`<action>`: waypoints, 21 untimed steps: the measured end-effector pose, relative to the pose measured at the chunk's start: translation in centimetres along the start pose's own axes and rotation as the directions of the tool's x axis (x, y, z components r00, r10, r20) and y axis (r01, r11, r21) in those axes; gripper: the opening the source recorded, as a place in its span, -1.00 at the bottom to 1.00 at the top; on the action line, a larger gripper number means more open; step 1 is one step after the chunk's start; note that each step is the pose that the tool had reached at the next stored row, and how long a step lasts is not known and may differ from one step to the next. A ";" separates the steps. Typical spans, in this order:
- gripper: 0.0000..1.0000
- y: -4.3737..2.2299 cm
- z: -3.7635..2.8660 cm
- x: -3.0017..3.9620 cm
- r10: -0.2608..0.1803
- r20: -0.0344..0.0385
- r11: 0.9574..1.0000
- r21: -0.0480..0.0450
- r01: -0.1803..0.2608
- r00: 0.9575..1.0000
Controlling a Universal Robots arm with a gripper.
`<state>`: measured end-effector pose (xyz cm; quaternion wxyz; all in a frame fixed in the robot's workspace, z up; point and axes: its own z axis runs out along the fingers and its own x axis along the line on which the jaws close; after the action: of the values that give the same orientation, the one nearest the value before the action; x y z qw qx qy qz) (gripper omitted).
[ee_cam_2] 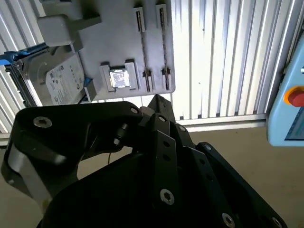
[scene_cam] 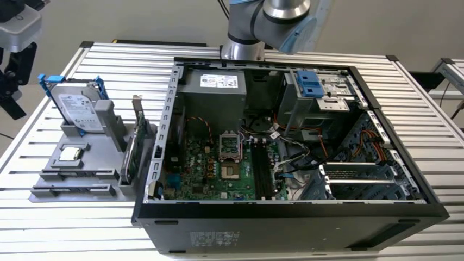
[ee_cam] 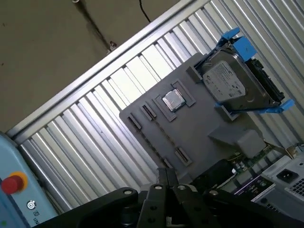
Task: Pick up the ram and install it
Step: 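Pick up the ram and move it above insertion slot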
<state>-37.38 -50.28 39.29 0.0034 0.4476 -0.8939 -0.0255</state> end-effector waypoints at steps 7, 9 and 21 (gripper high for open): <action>-1.00 0.02 0.01 -0.01 -0.082 -0.004 0.997 -0.002 0.082 0.997; -1.00 0.02 0.00 -0.01 -0.107 -0.005 0.994 -0.002 0.107 0.994; -1.00 0.02 0.01 -0.03 -0.224 -0.010 0.975 -0.005 0.224 0.974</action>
<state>-37.38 -50.24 39.28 0.0062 0.5457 -0.8376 -0.0249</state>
